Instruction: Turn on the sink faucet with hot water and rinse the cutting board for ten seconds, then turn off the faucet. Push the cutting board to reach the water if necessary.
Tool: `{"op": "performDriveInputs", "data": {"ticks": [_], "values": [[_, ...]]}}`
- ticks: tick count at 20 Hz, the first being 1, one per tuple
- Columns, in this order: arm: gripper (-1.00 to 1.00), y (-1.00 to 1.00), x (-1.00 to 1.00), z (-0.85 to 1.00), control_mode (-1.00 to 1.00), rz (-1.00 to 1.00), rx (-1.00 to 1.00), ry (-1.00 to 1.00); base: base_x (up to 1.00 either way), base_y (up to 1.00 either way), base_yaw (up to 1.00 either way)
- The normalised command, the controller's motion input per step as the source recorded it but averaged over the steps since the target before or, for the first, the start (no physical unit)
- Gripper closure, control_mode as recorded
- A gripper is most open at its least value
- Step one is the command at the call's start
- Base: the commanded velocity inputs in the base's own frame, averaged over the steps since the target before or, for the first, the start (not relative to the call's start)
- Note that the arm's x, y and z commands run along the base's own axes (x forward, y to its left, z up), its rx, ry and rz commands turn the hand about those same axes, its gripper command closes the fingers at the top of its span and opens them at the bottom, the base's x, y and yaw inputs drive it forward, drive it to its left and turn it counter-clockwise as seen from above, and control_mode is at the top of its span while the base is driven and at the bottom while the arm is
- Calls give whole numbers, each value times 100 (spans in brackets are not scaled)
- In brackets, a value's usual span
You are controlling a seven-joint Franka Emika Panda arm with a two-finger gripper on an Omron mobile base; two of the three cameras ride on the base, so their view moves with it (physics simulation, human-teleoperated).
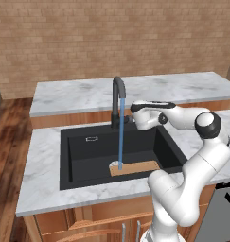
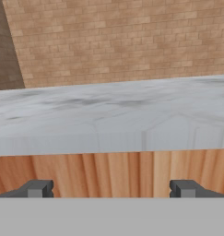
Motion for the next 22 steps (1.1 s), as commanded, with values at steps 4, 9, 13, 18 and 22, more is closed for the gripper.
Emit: {"op": "performDriveInputs", "data": {"ticks": [4,9,13,18,22], "values": [[-100,0,0,0,-100,0,0,0,0,0,0],[-100,0,0,10,-100,0,0,0,0,0,0],[-100,0,0,19,-100,0,0,0,0,0,0],[-100,0,0,23,-100,0,0,0,0,0,0],[-100,-2,-3,25,-100,0,0,0,0,0,0]]}}
